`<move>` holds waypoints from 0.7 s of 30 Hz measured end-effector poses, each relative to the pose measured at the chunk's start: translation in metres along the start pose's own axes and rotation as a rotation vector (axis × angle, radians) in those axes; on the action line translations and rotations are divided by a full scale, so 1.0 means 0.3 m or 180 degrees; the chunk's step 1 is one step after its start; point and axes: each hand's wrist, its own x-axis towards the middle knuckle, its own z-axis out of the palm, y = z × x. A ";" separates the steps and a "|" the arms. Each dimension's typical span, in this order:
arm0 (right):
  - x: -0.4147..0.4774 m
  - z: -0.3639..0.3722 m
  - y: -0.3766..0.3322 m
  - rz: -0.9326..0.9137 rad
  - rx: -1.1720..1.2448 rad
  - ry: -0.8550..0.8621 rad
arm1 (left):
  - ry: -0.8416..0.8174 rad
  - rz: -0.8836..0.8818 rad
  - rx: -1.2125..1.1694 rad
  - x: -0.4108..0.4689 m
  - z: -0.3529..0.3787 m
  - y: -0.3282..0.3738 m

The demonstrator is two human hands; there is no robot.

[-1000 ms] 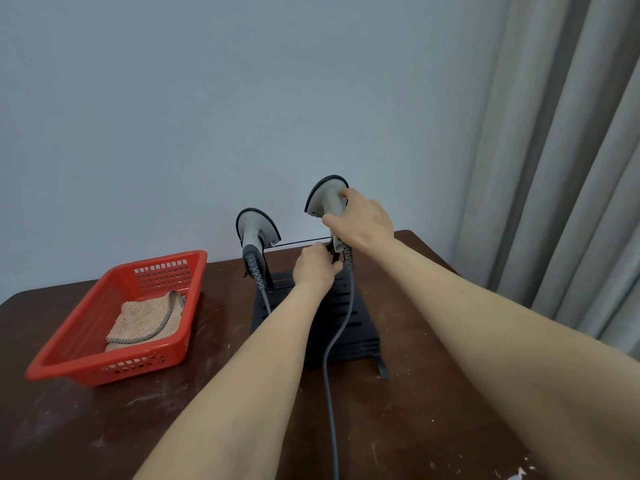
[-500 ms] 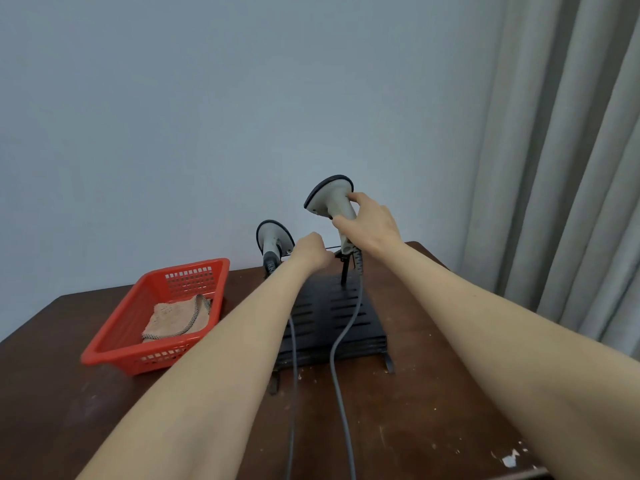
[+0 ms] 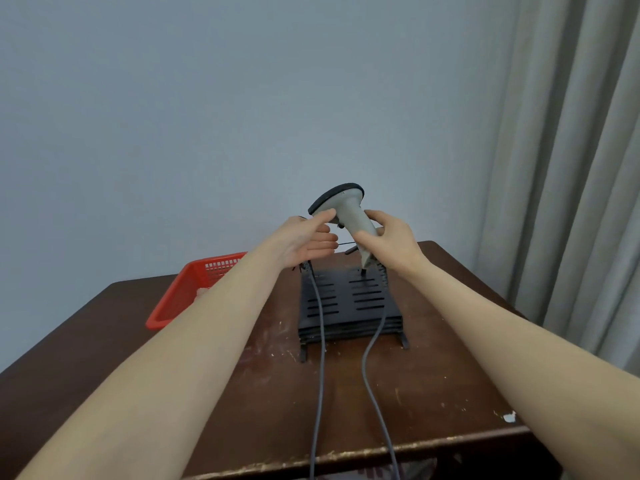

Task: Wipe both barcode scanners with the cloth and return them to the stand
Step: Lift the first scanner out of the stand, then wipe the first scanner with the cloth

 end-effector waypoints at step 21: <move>-0.124 0.026 0.009 -0.0266 -0.0265 -0.0609 | 0.0544 0.0205 -0.1374 -0.165 0.170 -0.085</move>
